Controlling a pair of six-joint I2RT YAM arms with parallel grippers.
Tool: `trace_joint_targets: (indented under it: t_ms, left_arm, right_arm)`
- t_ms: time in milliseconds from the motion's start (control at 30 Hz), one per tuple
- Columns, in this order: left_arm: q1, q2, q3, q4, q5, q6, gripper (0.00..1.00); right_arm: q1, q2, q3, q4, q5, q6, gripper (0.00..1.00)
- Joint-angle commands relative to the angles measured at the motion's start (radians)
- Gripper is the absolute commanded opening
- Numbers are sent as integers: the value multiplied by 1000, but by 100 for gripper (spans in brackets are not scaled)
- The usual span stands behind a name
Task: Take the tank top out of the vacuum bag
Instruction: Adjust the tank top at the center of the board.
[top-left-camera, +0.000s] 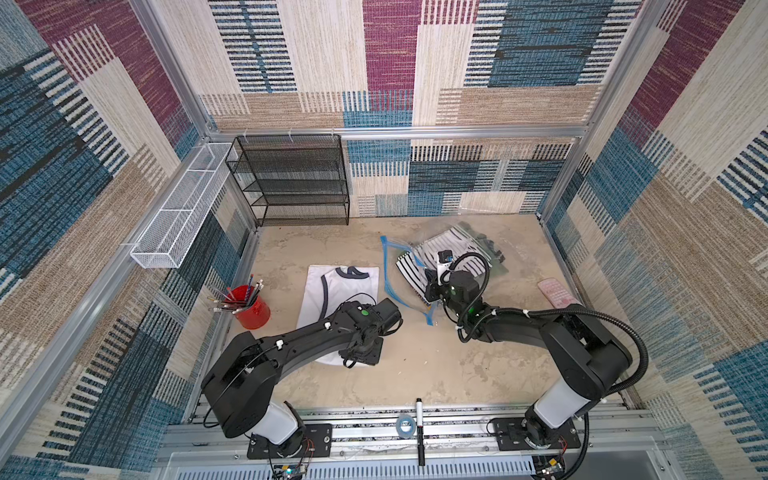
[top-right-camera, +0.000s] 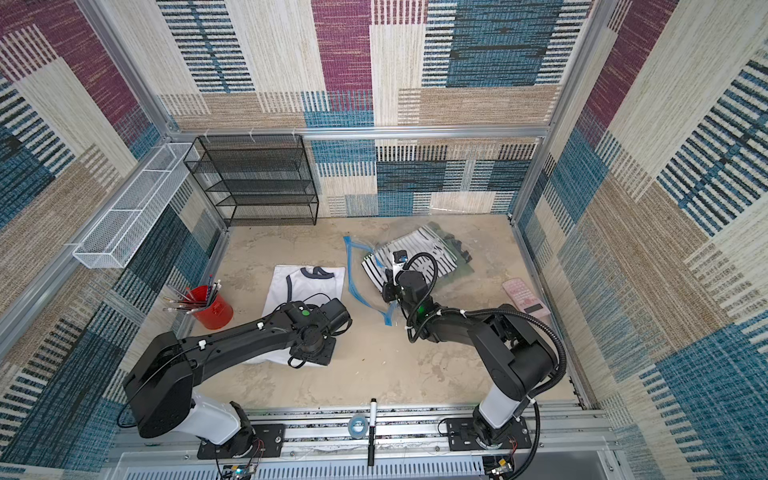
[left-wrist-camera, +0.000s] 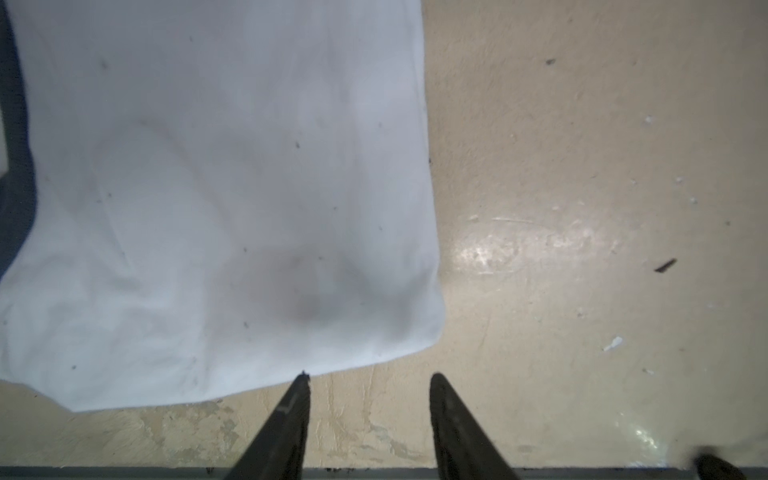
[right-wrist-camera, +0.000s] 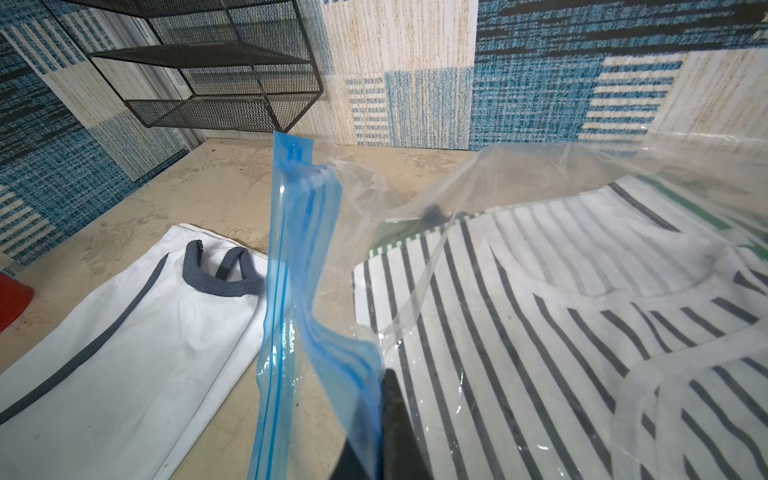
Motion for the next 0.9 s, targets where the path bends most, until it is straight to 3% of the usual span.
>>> trace_joint_targets:
  t_ms: [0, 400, 467, 567, 600, 733, 867]
  left_arm:
    - [-18, 15, 7, 22, 7, 3, 49]
    - [-40, 95, -34, 89, -40, -2, 50]
    - [-40, 108, -35, 92, -55, -10, 42]
    - [-40, 103, -36, 93, -78, -29, 13]
    - [-40, 97, -38, 93, -83, -35, 9]
    - [-38, 52, -41, 91, -89, -40, 0]
    - [-28, -25, -45, 102, -74, -32, 0]
  right_arm:
    - [1, -9, 4, 22, -8, 7, 0]
    - [-1, -17, 0, 23, -1, -1, 0]
    - [-1, -21, -2, 25, -1, 1, 0]
    - [-1, -17, 0, 24, -5, 2, 0]
    - [-1, -15, 1, 24, -6, 3, 0]
    - [-1, -16, 1, 23, -5, 1, 0]
    - [-1, -16, 1, 23, -5, 0, 0]
